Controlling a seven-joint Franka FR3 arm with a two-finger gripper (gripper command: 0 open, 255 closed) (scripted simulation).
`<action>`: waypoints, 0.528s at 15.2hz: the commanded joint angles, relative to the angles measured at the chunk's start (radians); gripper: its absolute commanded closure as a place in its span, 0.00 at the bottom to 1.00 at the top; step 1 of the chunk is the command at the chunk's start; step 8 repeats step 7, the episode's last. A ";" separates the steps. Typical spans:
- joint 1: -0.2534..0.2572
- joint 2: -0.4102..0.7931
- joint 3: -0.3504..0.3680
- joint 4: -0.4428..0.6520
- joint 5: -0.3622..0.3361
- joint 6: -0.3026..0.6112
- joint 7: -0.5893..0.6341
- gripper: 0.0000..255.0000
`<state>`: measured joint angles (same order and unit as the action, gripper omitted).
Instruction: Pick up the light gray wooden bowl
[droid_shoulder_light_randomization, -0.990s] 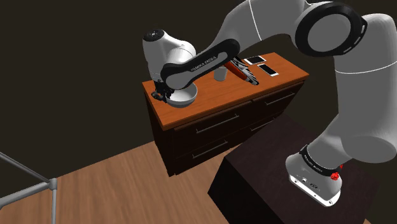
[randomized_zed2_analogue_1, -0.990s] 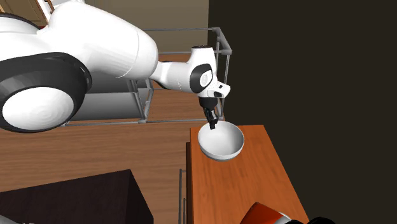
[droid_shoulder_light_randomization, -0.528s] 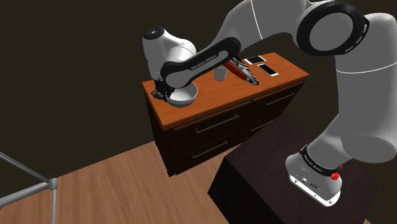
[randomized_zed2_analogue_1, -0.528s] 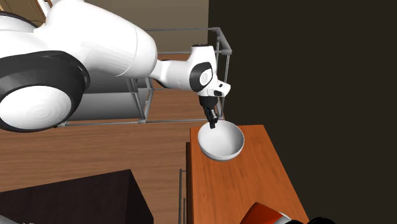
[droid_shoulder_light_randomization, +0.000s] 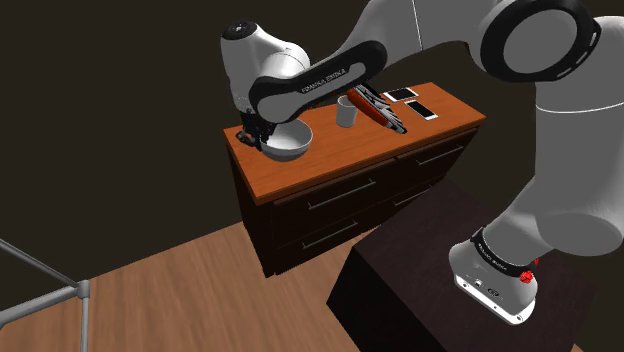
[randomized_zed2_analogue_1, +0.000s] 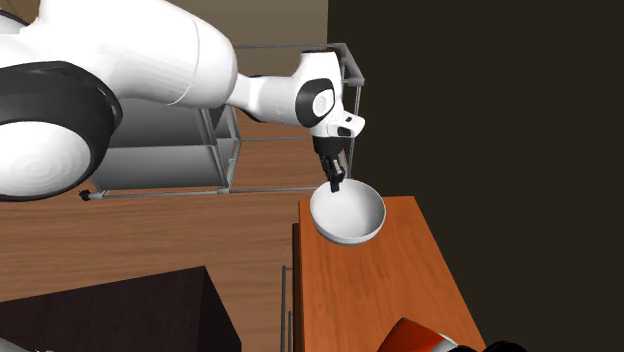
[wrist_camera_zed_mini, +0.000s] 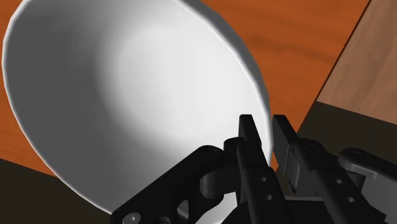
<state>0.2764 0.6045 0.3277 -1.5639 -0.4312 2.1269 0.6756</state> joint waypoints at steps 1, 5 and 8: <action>-0.001 -0.014 0.005 0.008 0.007 -0.021 -0.006 1.00; -0.003 -0.038 0.012 0.025 0.020 -0.059 -0.019 1.00; -0.003 -0.039 0.012 0.026 0.021 -0.061 -0.020 1.00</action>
